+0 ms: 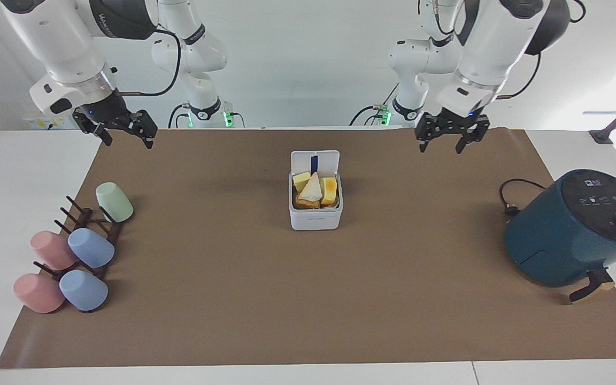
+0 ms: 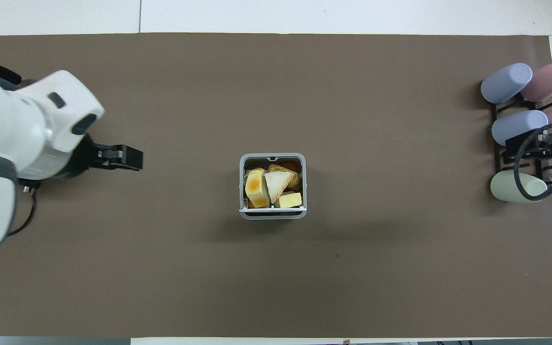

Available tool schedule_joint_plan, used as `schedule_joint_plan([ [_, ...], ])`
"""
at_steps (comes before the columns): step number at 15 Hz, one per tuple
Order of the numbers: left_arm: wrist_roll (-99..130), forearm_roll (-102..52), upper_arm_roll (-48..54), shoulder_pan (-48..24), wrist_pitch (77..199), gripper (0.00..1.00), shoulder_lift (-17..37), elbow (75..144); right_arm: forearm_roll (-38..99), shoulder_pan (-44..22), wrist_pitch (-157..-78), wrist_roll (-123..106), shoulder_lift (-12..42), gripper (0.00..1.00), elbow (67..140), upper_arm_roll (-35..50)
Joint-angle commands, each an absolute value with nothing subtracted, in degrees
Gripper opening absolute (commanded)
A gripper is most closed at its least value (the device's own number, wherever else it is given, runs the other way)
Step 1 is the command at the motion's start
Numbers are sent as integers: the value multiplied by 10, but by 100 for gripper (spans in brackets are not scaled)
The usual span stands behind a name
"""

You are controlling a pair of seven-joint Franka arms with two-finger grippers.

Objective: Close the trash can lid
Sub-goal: 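Reach the left gripper toward the open lid of the trash can, then push the open lid down over the trash can with the left gripper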

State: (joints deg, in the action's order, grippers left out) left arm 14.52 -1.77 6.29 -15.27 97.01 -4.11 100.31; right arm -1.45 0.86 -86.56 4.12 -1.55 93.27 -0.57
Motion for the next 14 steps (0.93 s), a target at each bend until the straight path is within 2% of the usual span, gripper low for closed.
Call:
schedule_joint_plan([
  [1,207,-22,54,-239,991,0,-65,1051,-11,12,-860,36,-18,100,931,-5],
  [6,272,-39,54,-365,1028,0,-85,1120,-11,11,-860,36,-18,100,931,-5],
  [10,357,-46,54,-421,1126,0,-33,1126,-11,11,-860,36,-18,100,931,-6],
  [14,364,-47,51,-406,1159,0,-8,1108,-11,11,-860,36,-18,100,931,-6],
])
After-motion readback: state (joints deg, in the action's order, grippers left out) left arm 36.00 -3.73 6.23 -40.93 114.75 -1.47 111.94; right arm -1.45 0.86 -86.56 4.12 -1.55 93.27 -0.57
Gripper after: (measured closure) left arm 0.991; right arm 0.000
